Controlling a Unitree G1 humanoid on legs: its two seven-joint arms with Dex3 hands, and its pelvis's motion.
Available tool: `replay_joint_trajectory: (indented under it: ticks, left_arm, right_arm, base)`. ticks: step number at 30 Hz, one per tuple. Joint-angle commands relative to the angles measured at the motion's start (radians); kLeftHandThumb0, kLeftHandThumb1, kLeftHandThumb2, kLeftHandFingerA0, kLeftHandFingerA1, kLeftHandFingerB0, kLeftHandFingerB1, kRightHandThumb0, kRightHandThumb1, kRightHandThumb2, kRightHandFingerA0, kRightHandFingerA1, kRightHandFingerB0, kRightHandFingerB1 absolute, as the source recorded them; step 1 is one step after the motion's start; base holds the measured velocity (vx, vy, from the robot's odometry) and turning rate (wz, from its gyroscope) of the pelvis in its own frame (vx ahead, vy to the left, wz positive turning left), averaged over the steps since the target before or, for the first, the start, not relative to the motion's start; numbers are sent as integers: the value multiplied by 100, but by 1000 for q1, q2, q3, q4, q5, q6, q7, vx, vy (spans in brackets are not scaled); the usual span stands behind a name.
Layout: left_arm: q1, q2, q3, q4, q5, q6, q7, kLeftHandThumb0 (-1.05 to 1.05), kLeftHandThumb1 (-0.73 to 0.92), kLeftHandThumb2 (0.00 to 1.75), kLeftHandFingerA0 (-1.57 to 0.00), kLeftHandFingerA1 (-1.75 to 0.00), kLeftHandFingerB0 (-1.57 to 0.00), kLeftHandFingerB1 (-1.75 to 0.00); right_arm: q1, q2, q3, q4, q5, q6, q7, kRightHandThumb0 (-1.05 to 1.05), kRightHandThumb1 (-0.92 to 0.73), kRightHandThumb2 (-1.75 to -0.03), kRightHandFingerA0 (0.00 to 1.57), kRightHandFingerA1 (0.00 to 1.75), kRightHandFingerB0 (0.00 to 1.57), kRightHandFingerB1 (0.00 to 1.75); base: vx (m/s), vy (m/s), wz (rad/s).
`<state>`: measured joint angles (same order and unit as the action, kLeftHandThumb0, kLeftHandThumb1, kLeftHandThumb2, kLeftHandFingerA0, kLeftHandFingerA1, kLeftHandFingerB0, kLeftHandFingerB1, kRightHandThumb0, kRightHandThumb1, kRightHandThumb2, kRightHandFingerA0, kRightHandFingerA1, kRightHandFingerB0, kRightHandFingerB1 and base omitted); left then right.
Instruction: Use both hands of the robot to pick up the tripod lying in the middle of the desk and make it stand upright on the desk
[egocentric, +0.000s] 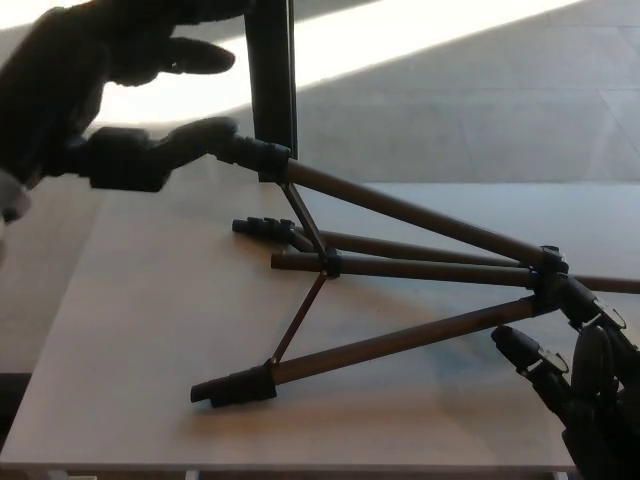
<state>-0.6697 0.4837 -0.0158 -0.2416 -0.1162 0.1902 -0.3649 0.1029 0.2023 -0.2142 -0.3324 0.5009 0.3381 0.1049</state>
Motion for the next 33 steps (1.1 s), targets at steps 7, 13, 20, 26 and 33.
replay_joint_trajectory:
  ticks: [7,13,20,26,33]
  left_arm:
    - [-453,48,-318,251,430,14,-15,-81,69,61,-42,-60,-41,-40]
    - [-582,53,-446,359,576,-126,-7,-84,70,61,-34,-70,-36,-47]
    - [-686,30,-618,474,732,-203,18,-85,52,93,-11,-65,-26,-56]
    - [-660,-58,-754,527,798,-109,36,-79,66,60,-21,-53,-32,-38]
    - [-601,-142,-918,656,875,-88,102,-80,46,88,-19,-59,-29,-49]
  right_arm:
    - [37,28,27,-32,30,170,-154,-78,-75,-62,47,71,48,45]
    - [67,30,35,-12,42,179,-139,-78,-74,-62,45,71,44,43]
    - [98,25,59,-9,23,168,-127,-78,-75,-63,46,70,45,42]
    - [95,27,67,1,29,167,-121,-78,-74,-63,47,73,45,42]
    - [110,29,86,-11,19,175,-132,-80,-75,-63,50,74,46,42]
  base:
    - [0,0,0]
    - [0,0,0]
    - [0,0,0]
    - [0,0,0]
    - [0,0,0]
